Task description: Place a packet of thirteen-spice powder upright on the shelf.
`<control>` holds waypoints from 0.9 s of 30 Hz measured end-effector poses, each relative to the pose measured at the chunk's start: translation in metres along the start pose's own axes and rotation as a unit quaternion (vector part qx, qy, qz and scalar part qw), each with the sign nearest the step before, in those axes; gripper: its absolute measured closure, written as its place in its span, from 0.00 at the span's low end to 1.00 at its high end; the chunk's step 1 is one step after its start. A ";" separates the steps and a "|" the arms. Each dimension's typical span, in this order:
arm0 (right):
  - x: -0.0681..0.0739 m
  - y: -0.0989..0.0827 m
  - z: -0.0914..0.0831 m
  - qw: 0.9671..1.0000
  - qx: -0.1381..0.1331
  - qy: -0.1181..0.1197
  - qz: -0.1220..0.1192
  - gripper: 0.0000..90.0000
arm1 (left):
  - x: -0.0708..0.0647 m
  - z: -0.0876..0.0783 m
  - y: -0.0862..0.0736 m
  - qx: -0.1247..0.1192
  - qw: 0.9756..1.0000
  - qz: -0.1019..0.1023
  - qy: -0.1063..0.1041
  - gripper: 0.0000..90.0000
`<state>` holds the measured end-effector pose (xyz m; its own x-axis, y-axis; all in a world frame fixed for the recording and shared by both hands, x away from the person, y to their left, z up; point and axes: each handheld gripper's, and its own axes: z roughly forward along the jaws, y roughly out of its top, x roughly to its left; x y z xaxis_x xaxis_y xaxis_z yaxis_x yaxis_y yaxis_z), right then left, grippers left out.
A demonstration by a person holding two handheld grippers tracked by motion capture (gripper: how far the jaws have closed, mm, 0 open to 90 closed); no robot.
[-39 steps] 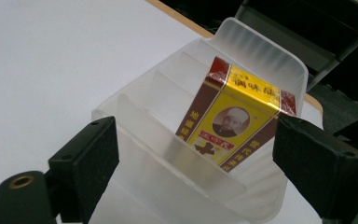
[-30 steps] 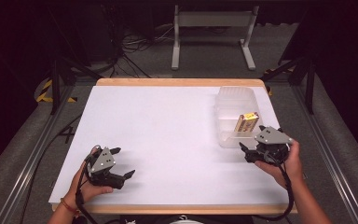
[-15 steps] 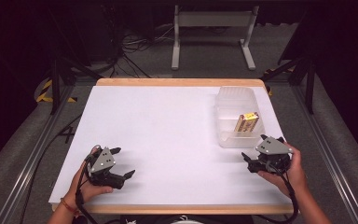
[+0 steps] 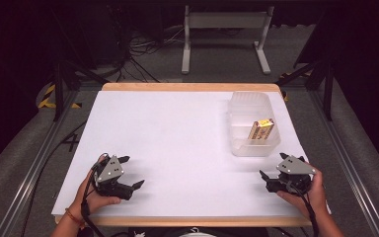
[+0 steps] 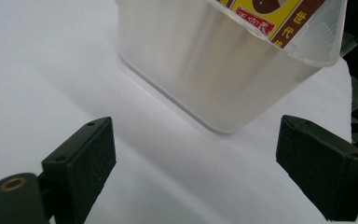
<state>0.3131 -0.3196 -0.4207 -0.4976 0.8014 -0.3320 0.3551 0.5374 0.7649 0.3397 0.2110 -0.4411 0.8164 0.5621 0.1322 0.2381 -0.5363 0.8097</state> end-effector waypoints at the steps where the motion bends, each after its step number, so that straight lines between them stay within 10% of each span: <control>1: 0.001 -0.006 -0.003 1.000 -0.010 -0.006 0.004 0.14 | 0.000 0.000 0.000 -0.001 1.000 0.000 -0.001 0.08; 27: -0.010 -0.039 -0.022 0.998 -0.026 -0.028 0.058 0.14 | 0.004 -0.001 0.004 -0.016 1.000 -0.001 0.001 0.08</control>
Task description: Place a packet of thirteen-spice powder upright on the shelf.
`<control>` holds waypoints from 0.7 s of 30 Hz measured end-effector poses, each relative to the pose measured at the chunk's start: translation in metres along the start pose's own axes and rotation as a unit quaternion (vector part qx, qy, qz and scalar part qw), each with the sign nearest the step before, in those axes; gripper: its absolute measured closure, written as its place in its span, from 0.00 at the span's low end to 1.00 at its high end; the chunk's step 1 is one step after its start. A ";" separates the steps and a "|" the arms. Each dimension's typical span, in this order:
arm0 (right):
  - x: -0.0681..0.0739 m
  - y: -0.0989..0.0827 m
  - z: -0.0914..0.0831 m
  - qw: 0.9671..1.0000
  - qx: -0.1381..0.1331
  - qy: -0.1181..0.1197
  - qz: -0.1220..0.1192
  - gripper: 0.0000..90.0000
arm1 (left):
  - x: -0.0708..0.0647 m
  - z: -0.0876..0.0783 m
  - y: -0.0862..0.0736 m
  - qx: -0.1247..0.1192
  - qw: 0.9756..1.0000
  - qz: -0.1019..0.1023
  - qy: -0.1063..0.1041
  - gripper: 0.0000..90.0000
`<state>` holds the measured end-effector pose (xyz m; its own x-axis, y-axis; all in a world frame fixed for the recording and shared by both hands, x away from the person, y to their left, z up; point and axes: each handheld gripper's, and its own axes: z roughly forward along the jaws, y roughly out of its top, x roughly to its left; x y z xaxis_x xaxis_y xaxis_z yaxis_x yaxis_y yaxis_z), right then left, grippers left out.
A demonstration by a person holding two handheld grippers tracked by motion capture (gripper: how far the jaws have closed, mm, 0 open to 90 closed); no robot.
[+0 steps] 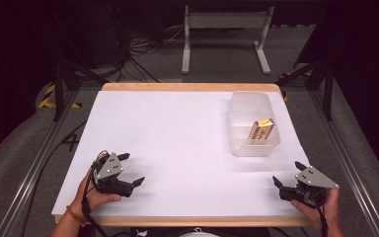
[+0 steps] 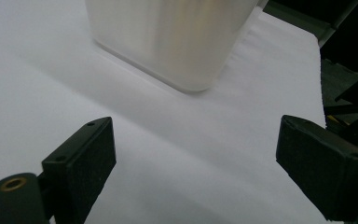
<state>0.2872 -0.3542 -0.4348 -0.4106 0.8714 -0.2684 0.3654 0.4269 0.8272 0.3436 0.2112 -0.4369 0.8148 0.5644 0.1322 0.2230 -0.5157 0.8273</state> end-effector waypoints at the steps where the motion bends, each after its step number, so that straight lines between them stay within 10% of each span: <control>1: 0.001 0.000 0.001 1.000 0.003 0.000 -0.001 0.14 | 0.000 0.000 0.000 0.002 1.000 0.002 -0.001 0.08; 21: 0.004 0.003 0.003 1.000 0.008 -0.004 -0.011 0.13 | 0.001 -0.004 -0.002 -0.004 1.000 -0.003 0.002 0.08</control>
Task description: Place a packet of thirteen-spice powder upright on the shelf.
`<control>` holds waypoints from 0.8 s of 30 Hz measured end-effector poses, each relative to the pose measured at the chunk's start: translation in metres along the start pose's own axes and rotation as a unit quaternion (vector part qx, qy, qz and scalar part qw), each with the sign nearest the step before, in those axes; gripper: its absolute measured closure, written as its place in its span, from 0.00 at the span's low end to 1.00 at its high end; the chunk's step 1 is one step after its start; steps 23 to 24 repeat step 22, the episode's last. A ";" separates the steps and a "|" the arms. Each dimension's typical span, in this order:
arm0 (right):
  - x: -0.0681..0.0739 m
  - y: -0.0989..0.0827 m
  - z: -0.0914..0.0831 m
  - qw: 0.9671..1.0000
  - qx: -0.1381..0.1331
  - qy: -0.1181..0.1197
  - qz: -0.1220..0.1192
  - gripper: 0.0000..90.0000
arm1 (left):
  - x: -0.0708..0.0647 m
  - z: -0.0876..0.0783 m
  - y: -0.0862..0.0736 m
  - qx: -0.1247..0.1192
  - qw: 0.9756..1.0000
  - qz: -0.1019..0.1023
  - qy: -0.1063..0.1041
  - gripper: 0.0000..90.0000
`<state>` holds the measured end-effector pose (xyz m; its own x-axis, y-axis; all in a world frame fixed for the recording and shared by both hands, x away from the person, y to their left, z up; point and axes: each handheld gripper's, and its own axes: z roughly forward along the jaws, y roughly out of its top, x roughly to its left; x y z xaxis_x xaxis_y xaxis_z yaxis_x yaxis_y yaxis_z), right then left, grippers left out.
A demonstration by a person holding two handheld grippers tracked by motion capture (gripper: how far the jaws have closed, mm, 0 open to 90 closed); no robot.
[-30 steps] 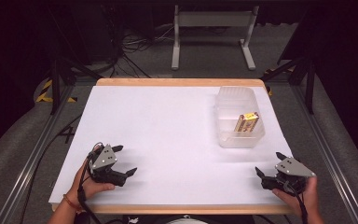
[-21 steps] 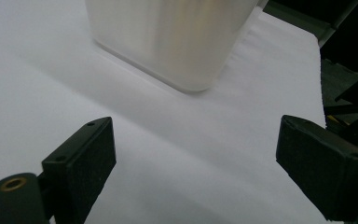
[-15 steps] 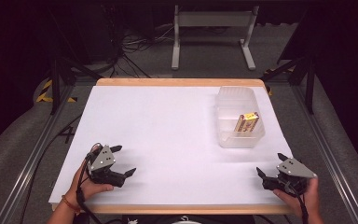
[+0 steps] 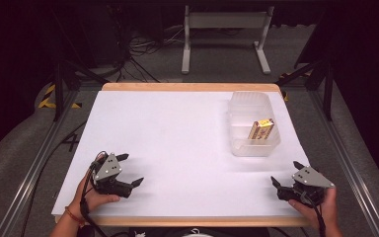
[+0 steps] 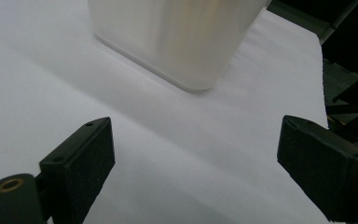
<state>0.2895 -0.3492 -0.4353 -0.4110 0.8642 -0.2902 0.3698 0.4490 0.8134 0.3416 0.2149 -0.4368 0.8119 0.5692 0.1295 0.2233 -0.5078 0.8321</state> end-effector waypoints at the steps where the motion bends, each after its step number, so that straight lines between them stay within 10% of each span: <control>1: 0.000 0.000 0.000 1.000 0.000 0.000 0.000 0.13 | 0.000 0.000 0.000 0.000 1.000 0.000 0.000 0.08; 24: 0.000 0.002 0.001 1.000 0.000 0.016 0.013 0.12 | 0.003 0.003 0.001 0.004 1.000 -0.007 0.003 0.08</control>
